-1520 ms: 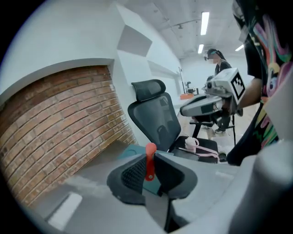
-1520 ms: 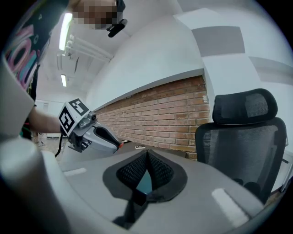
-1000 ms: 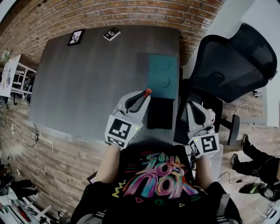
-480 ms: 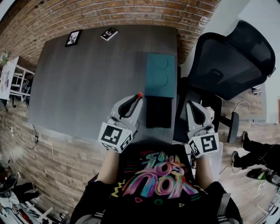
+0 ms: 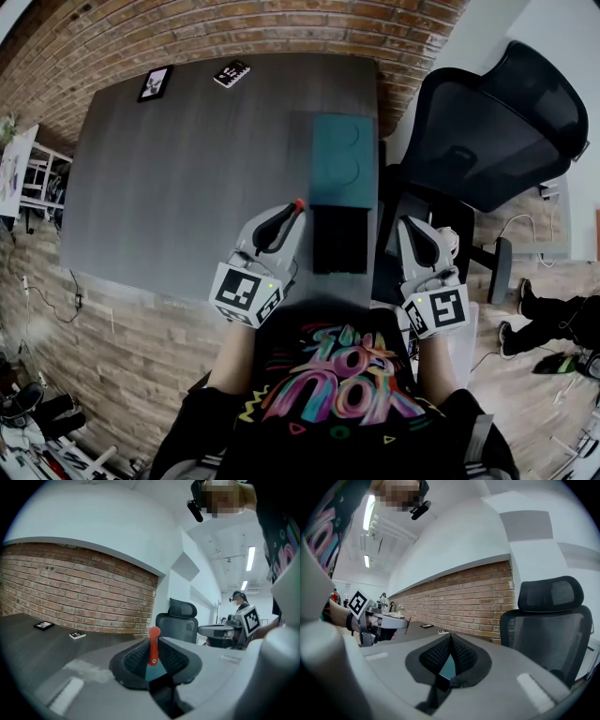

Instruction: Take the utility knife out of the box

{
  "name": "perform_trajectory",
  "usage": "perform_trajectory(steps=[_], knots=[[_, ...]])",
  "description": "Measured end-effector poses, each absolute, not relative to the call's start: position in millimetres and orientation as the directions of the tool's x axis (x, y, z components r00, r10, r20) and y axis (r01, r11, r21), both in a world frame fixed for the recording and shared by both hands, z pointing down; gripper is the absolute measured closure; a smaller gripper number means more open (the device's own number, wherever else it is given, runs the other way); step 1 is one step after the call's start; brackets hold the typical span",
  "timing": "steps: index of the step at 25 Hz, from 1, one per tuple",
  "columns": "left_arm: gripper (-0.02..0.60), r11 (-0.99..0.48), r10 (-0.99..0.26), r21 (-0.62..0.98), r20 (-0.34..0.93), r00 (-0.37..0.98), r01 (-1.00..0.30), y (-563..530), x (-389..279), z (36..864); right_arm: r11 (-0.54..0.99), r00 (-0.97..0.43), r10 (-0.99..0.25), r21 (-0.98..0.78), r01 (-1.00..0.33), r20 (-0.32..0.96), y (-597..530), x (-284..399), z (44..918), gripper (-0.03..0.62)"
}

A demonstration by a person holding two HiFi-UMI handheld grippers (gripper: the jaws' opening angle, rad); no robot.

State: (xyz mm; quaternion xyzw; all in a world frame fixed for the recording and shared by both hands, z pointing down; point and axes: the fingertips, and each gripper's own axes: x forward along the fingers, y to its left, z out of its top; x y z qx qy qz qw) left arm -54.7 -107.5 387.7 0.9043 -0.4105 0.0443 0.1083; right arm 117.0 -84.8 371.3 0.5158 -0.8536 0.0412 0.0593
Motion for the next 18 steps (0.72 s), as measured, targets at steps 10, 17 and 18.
perform_trajectory(steps=[10,17,18], knots=[[0.526,-0.647,-0.725,0.158,0.174,0.666,-0.746,-106.5,-56.4,387.8,0.455,-0.453,-0.880,-0.019,-0.890,0.142,-83.0,117.1,367.8,0.595],[0.526,-0.651,-0.721,0.153,0.179,0.669,-0.743,-106.5,-54.5,390.6,0.469,-0.467,-0.871,-0.022,-0.883,0.150,-82.6,114.8,370.5,0.597],[0.526,-0.652,-0.721,0.153,0.181,0.669,-0.743,-106.4,-54.5,391.2,0.472,-0.469,-0.870,-0.022,-0.881,0.152,-82.6,114.3,370.8,0.597]])
